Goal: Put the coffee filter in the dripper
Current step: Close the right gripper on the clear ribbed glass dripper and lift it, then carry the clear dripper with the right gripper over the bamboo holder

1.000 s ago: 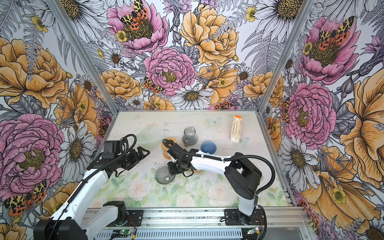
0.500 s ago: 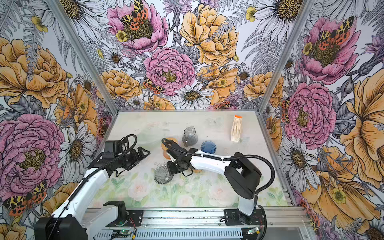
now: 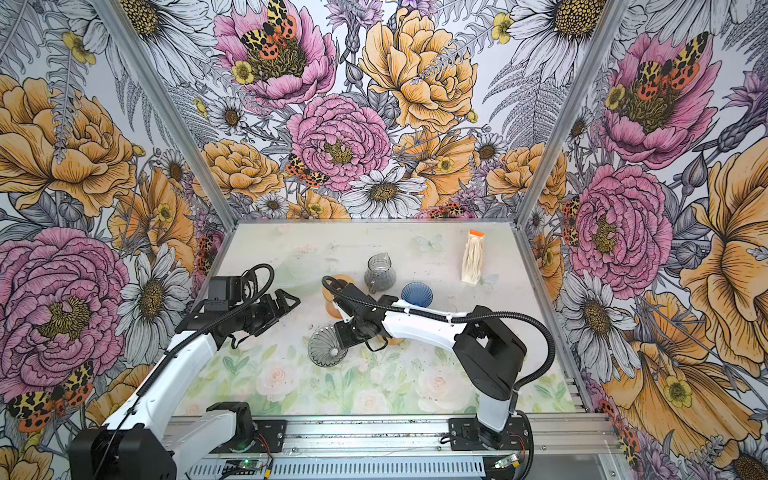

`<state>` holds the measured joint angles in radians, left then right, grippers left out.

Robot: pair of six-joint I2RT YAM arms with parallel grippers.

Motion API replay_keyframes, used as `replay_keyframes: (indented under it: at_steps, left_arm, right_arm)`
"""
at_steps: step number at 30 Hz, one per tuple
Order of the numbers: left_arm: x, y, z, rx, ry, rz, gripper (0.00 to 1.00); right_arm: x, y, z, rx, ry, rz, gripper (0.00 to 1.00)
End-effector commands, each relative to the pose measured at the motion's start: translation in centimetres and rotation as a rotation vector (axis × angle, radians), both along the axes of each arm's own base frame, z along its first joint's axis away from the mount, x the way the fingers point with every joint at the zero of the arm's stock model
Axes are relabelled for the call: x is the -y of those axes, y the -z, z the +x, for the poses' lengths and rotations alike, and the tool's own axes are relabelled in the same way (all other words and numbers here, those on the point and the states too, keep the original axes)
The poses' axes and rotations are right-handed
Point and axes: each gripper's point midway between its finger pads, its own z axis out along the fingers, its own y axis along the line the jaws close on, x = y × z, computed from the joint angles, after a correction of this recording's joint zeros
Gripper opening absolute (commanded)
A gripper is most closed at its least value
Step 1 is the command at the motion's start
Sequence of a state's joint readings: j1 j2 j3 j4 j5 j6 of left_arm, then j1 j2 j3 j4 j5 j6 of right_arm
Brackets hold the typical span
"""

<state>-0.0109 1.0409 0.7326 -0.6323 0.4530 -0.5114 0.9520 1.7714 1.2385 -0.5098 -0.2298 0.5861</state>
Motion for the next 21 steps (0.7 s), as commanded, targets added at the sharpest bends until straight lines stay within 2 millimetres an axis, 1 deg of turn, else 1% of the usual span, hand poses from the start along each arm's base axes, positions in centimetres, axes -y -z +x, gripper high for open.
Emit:
replay_keyframes:
  at_steps: [1, 5, 15, 21]
  left_arm:
    - [0.2, -1.1, 0.5, 0.039, 0.028, 0.019, 0.99]
    - [0.3, -1.7, 0.8, 0.057, 0.036, 0.019, 0.99]
    - [-0.1, -2.9, 0.8, 0.073, 0.048, 0.062, 0.99]
    - [-0.3, -3.3, 1.1, 0.085, 0.039, 0.069, 0.99]
  right_arm:
    - [-0.7, -4.0, 1.0, 0.086, -0.018, 0.075, 0.0]
    - [-0.6, -5.4, 1.5, 0.11, -0.015, 0.104, 0.0]
    - [0.1, -10.9, 3.5, 0.182, -0.024, 0.222, 0.0]
    - [0.7, -13.4, 4.9, 0.202, -0.002, 0.277, 0.0]
